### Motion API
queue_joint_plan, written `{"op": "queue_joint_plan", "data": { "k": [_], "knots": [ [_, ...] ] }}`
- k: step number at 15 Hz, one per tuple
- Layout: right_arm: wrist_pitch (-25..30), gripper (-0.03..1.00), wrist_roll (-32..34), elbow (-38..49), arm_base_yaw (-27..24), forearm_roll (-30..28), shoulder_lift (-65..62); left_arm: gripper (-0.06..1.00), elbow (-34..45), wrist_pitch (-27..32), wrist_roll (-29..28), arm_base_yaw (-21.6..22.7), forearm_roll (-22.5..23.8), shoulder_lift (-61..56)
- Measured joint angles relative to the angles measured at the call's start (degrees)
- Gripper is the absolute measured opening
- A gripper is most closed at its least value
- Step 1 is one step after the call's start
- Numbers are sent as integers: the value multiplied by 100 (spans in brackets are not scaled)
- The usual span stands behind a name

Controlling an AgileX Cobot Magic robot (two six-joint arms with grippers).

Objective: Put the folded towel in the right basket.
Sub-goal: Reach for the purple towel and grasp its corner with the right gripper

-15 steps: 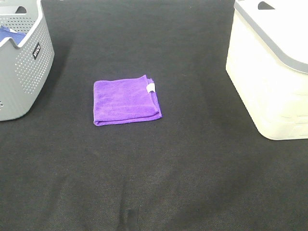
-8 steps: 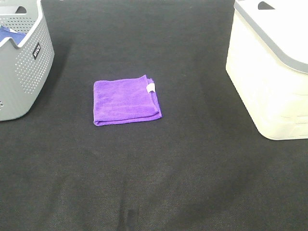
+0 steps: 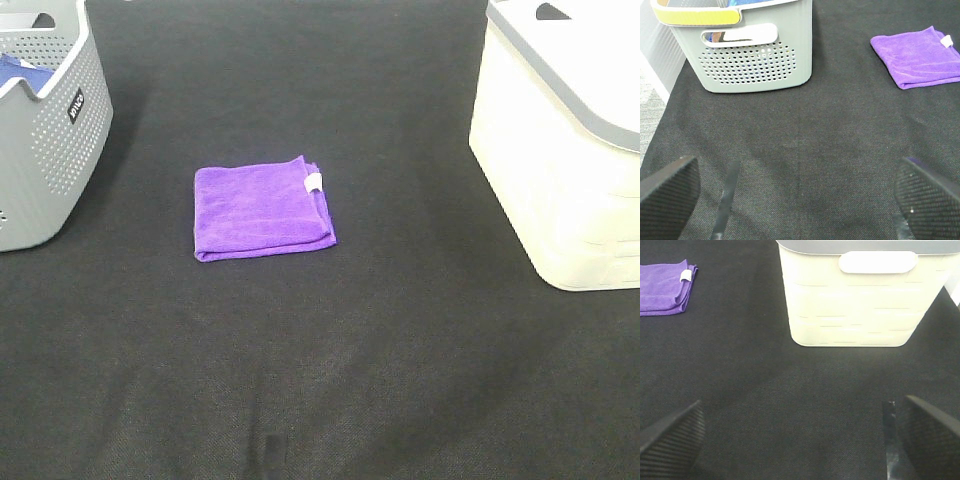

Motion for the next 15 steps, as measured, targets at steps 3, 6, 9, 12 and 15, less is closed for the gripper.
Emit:
{"op": "queue_joint_plan", "data": {
  "k": [3,6,9,12,15],
  "knots": [
    [11,96,6,-92,0,0,355,99,0,0,0,0,0,0],
    [218,96,218,-1564,0,69,2716,99,0,0,0,0,0,0],
    [779,96,309,-3655,0,281,5076,99,0,0,0,0,0,0],
    [653,96,178,-5053,0,871,6950,99,0,0,0,0,0,0],
    [275,96,-166,-5598,235,2063,8245,99,0,0,0,0,0,0]
  ]
}}
